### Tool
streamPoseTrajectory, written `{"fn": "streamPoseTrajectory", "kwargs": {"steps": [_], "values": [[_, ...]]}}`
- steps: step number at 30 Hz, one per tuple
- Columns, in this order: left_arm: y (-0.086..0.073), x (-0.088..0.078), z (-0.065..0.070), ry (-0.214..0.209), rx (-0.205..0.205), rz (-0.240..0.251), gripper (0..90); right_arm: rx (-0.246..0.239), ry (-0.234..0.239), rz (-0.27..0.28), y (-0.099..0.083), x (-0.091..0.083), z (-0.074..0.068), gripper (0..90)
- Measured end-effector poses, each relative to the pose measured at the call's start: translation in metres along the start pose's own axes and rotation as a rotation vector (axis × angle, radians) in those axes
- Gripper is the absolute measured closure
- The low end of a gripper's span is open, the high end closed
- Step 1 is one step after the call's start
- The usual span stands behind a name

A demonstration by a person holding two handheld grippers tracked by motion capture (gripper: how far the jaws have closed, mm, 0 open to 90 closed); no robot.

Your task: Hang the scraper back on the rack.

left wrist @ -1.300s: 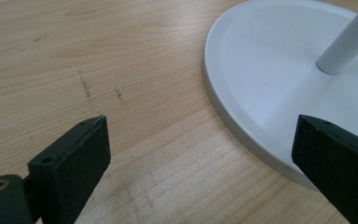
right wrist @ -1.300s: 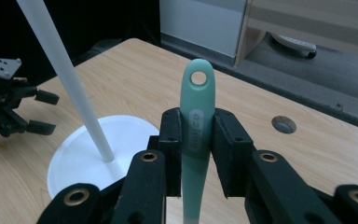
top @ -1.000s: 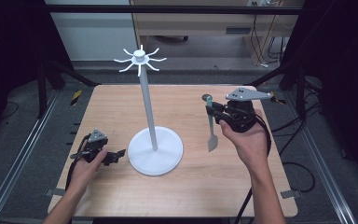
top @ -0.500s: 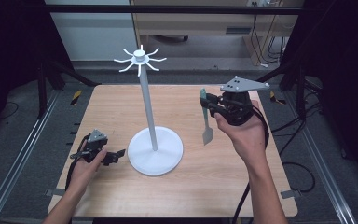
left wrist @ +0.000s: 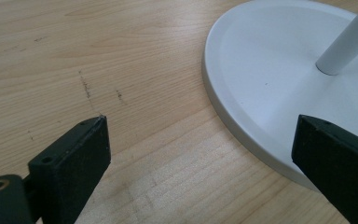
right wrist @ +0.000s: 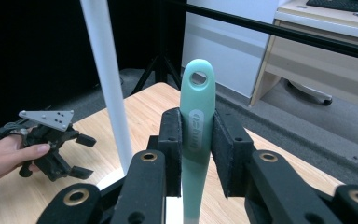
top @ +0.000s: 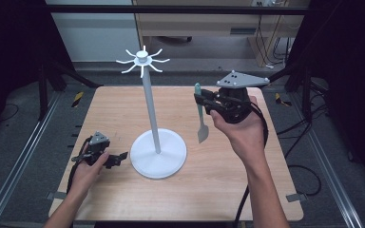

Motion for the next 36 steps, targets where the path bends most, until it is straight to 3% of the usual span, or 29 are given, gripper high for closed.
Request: {"fn": "streamPoseTrajectory", "kwargs": {"steps": [22, 36], "values": [[0.001, 0.0, 0.0, -0.001, -0.002, 0.004, 4.1, -0.058, 0.094, 0.033, 0.031, 0.008, -0.057, 74.3], [0.001, 0.0, 0.0, -0.004, -0.003, 0.002, 4.1, -0.067, 0.119, 0.035, 0.046, 0.008, -0.066, 74.2]]}}
Point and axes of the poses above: each handheld gripper's, and its own axes: x roughly forward along the jaws, y roughly out of its top, z roughly to its right, the point moved 5 cm from there along x, roughly forward along the jaws, and after that the axes turned 13 degrees about x, right-handed, at the moved point
